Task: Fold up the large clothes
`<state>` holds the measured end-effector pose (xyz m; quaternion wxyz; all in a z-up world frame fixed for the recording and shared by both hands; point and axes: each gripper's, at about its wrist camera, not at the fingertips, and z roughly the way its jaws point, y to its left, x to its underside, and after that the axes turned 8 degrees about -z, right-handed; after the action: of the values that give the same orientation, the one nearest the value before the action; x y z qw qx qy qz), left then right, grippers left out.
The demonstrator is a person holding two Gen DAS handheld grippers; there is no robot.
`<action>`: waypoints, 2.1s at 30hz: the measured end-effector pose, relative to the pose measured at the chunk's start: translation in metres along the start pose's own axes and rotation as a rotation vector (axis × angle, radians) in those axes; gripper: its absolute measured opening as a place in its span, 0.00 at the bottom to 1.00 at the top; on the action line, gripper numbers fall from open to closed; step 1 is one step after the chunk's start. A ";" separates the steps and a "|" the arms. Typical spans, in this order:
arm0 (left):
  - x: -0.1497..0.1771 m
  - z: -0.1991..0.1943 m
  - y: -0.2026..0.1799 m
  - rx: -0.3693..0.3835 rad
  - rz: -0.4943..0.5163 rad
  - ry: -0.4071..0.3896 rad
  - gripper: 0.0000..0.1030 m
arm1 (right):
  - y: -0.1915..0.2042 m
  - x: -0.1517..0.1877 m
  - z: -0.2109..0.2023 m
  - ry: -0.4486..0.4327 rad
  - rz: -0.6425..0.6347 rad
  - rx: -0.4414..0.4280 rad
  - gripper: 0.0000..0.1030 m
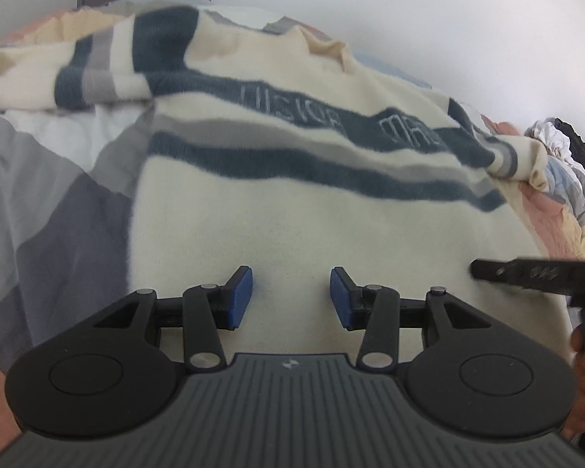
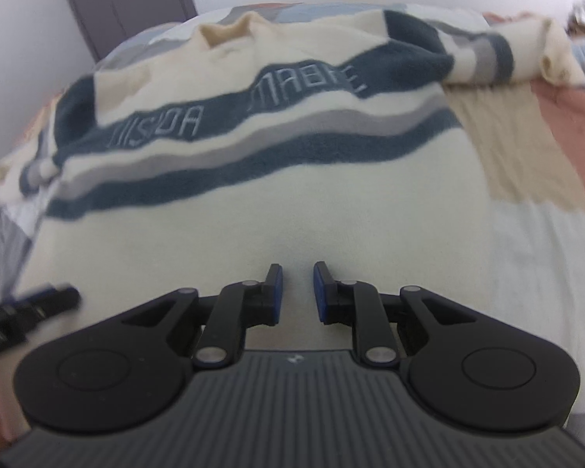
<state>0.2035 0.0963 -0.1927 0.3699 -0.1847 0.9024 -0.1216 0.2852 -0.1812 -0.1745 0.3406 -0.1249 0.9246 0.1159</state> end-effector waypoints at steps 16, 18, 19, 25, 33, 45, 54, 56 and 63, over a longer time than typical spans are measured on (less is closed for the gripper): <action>0.003 -0.016 0.011 0.016 -0.099 -0.030 0.49 | -0.131 -0.072 -0.048 -0.283 0.282 0.047 0.56; 0.002 -0.016 0.012 0.027 -0.113 -0.031 0.49 | -0.164 -0.078 -0.029 -0.279 0.373 0.072 0.58; 0.001 -0.016 0.012 0.033 -0.122 -0.033 0.49 | -0.180 -0.079 -0.015 -0.275 0.419 0.075 0.58; 0.000 -0.011 0.015 0.028 -0.157 -0.038 0.49 | -0.260 -0.080 0.074 -0.325 0.681 -0.048 0.58; -0.006 0.003 0.012 0.003 -0.167 -0.053 0.49 | -0.310 -0.108 0.137 -0.523 0.671 -0.060 0.56; -0.023 0.012 0.026 0.019 -0.267 -0.079 0.52 | -0.386 -0.178 0.119 -0.693 0.621 0.330 0.26; -0.026 0.008 0.017 -0.061 -0.216 -0.088 0.52 | -0.385 -0.205 0.090 -0.645 0.521 0.384 0.16; -0.024 0.002 0.012 -0.072 -0.183 -0.104 0.52 | -0.377 -0.216 0.076 -0.646 0.493 0.369 0.16; -0.020 -0.016 0.014 -0.059 -0.192 -0.109 0.52 | -0.298 -0.259 -0.010 -0.691 0.317 0.313 0.16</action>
<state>0.2021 0.1184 -0.1740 0.3994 -0.2872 0.8624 -0.1196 0.5625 -0.4258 -0.0352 0.6237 0.1186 0.7702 0.0601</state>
